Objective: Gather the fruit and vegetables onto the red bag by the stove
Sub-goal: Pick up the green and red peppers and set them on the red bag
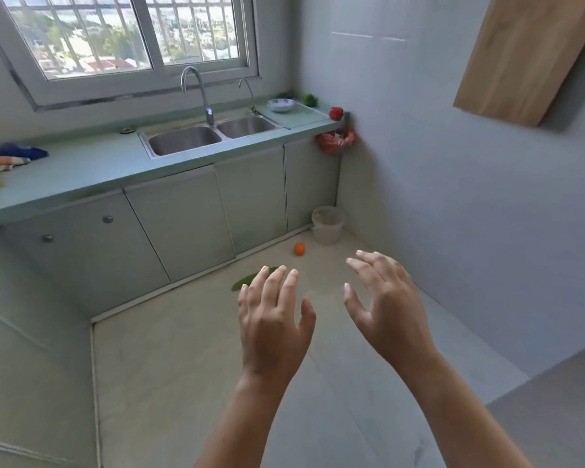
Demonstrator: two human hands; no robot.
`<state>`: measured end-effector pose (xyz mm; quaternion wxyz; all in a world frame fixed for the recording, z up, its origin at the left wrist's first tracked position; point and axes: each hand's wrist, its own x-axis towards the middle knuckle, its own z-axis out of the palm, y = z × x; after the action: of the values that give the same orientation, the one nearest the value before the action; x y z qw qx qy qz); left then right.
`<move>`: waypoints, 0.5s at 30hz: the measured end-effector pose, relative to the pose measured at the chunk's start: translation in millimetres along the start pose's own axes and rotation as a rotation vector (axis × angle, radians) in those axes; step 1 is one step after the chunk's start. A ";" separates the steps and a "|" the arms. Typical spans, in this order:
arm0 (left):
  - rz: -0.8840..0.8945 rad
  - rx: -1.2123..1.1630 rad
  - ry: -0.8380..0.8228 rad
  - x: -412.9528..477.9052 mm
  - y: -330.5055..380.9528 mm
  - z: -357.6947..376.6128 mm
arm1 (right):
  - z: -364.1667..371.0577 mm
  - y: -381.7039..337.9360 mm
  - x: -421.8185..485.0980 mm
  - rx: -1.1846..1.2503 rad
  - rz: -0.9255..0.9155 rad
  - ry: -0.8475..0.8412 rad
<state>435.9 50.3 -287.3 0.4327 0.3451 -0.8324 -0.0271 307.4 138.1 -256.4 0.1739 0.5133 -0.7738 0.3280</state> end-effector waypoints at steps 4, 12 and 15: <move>0.009 -0.007 -0.027 30.3 -7.6 44.3 | 25.4 29.7 33.0 0.000 0.034 0.001; 0.106 0.033 -0.092 121.0 2.0 162.4 | 74.7 133.7 125.5 -0.022 0.077 0.026; 0.129 0.012 -0.125 170.0 19.2 209.0 | 81.5 178.2 169.6 -0.036 0.103 0.045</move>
<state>205.0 -89.8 -291.9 0.3787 0.2909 -0.8785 -0.0158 81.1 12.7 -271.3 0.1833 0.4619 -0.8010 0.3338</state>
